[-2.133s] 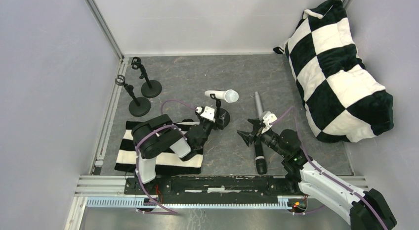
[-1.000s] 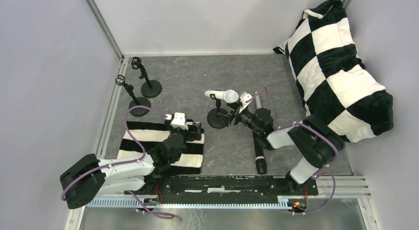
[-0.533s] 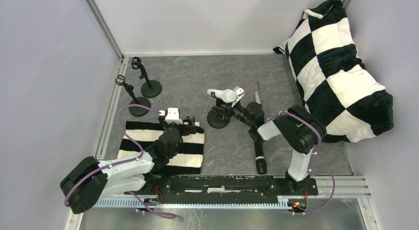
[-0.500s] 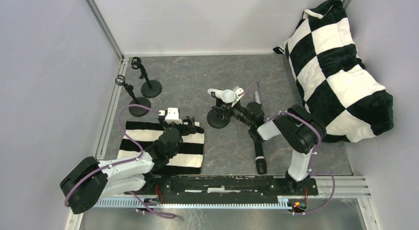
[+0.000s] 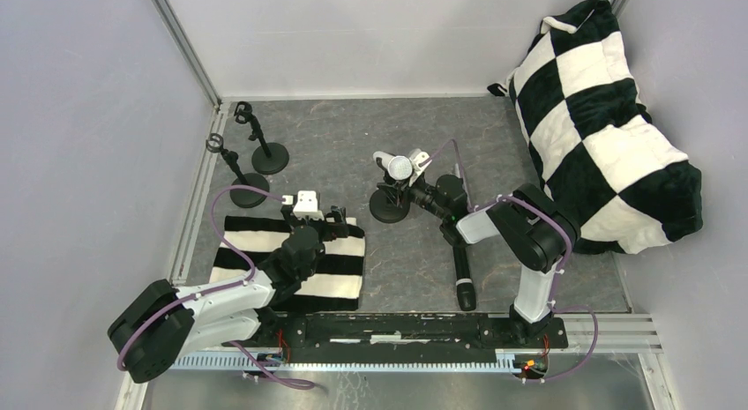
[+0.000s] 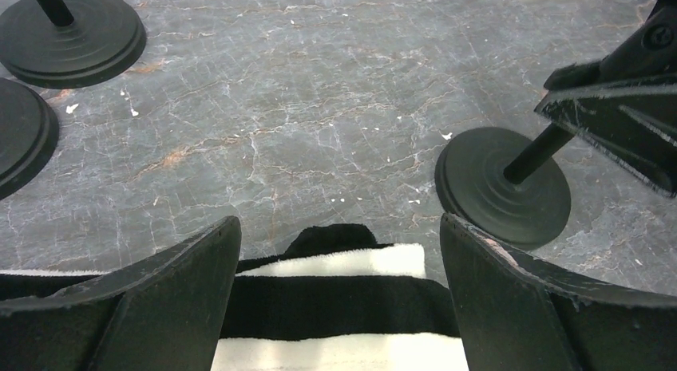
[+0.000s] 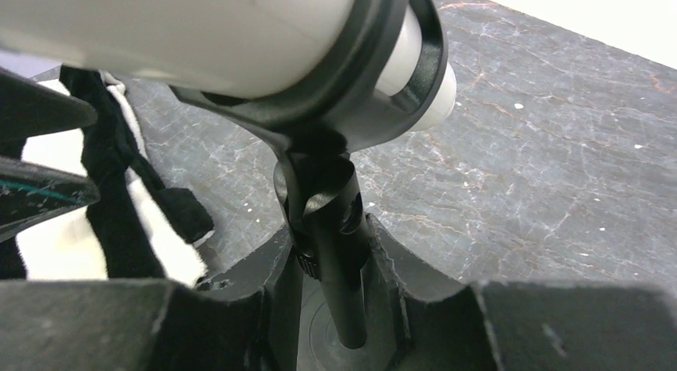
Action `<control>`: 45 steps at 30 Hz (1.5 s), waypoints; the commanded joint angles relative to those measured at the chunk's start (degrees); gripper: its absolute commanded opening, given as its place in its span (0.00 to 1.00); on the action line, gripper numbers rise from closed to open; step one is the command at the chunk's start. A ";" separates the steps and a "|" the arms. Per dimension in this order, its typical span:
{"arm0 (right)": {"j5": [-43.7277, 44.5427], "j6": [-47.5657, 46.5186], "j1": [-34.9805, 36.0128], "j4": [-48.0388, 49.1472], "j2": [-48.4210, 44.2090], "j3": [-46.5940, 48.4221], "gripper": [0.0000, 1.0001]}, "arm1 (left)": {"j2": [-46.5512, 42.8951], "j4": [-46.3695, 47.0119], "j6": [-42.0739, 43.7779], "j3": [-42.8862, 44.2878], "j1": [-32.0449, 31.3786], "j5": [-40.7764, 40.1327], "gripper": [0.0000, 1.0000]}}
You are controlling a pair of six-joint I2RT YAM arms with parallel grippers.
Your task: Attach the microphones to the stand
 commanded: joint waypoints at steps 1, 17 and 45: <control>-1.63 -0.65 -2.55 3.57 -1.13 5.95 0.00 | 0.95 1.95 3.24 0.85 0.60 0.07 0.99; -5.30 1.19 -20.44 -7.07 10.45 34.16 0.00 | 3.36 0.84 3.08 2.27 1.75 1.12 0.99; -1.91 2.20 -32.28 -6.64 11.41 25.25 0.56 | 5.56 0.30 2.43 3.37 3.70 4.58 0.99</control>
